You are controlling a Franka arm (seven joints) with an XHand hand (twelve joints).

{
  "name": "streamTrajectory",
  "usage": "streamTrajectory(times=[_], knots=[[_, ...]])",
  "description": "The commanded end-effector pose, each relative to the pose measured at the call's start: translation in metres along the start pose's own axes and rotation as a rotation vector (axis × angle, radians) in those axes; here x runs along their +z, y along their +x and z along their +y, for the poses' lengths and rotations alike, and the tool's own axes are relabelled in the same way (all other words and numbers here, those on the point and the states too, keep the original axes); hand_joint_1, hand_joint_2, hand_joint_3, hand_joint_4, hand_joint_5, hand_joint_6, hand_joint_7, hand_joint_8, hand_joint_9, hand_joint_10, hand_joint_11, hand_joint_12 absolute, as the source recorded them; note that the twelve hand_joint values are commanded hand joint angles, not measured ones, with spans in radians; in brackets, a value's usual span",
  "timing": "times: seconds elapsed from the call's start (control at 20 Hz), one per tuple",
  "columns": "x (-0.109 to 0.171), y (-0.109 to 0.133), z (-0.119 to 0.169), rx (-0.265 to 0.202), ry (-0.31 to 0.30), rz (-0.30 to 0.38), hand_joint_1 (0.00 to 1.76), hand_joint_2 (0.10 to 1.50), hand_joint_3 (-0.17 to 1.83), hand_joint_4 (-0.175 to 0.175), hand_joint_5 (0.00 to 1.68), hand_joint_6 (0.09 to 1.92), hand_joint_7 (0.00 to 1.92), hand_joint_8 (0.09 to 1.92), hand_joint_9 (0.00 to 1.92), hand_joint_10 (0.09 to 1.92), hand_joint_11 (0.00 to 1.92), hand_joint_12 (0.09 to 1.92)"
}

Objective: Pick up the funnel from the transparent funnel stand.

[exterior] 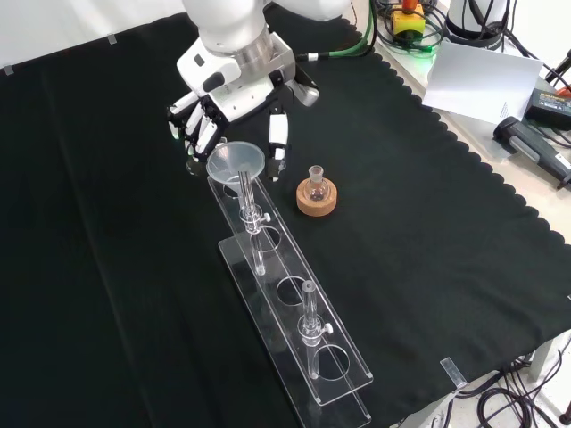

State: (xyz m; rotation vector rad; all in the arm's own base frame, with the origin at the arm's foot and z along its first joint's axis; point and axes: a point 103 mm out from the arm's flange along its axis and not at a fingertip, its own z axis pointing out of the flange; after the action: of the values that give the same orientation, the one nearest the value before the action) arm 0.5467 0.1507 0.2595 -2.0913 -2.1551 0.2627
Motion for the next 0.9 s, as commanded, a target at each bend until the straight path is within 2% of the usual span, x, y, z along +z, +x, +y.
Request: streamTrajectory(times=[0.05,0.55,0.9], knots=[[-0.008,-0.002,-0.003,-0.005,-0.033,0.002,0.75,0.64,0.35,0.114,0.81,0.09,1.02,0.18,0.62,0.45,0.0,1.22],[-0.044,-0.011,-0.013,-0.028,-0.107,-0.01,0.75,0.61,0.41,0.119,0.83,0.09,1.04,0.17,0.65,0.43,0.0,1.24],[-0.063,-0.02,-0.02,-0.024,-0.145,-0.001,0.74,0.59,0.44,0.144,0.89,0.09,1.08,0.17,0.67,0.42,0.0,1.24]])
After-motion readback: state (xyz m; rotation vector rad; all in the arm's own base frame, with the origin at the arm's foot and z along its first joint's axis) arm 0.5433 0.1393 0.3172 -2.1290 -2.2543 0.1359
